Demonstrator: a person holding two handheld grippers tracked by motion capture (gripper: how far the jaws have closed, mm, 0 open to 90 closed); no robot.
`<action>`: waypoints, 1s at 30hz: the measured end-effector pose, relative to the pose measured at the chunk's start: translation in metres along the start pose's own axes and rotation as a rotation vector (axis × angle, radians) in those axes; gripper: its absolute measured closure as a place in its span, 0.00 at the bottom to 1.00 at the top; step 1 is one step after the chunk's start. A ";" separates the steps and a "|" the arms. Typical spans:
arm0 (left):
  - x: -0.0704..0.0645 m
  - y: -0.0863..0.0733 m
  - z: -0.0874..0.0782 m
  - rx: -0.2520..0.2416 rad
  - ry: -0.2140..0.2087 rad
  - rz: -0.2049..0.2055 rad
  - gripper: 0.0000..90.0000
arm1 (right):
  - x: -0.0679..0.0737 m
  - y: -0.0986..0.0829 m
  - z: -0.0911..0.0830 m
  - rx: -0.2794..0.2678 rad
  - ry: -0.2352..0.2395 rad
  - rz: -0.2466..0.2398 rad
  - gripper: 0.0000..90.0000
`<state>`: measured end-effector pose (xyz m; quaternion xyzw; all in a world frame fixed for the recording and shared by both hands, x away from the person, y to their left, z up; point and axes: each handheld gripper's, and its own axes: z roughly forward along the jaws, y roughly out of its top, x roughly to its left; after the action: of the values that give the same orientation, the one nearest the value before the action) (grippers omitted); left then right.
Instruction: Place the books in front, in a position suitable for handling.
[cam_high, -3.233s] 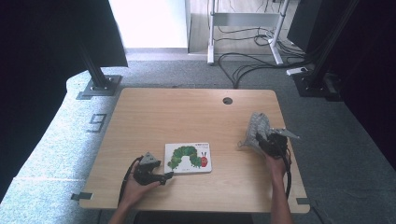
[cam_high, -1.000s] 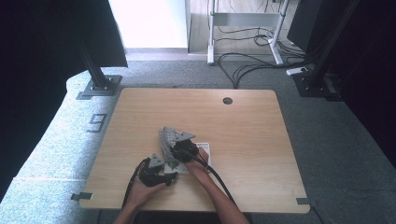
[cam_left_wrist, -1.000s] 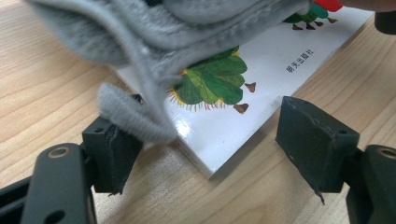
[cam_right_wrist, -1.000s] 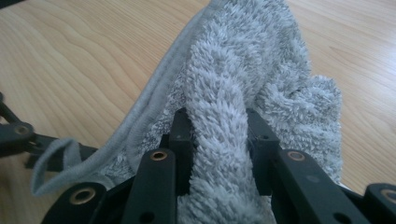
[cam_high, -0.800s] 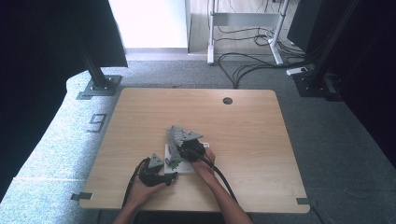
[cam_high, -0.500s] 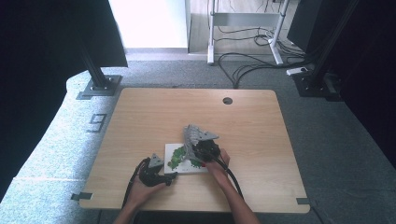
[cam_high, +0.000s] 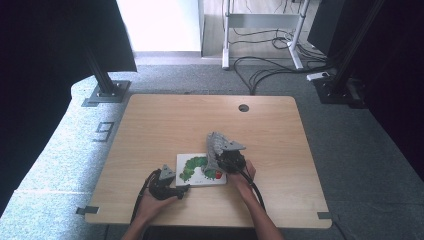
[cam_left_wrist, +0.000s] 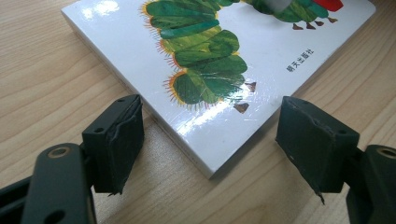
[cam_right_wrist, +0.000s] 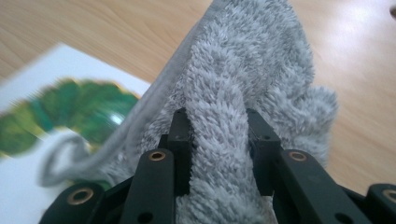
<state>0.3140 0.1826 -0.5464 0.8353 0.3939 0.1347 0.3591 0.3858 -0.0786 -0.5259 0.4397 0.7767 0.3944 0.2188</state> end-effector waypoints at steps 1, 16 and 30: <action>0.000 0.000 0.000 0.000 0.000 0.000 0.26 | 0.004 0.003 -0.001 -0.011 0.010 -0.001 0.75; -0.001 0.000 0.000 0.000 0.003 0.000 0.26 | 0.089 0.028 0.046 0.041 0.157 -0.144 0.73; -0.001 -0.001 0.000 0.000 0.006 0.003 0.26 | 0.018 0.007 0.024 0.035 0.017 -0.031 0.71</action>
<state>0.3127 0.1820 -0.5466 0.8355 0.3937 0.1380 0.3577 0.3960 -0.0512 -0.5344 0.4278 0.7922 0.3808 0.2107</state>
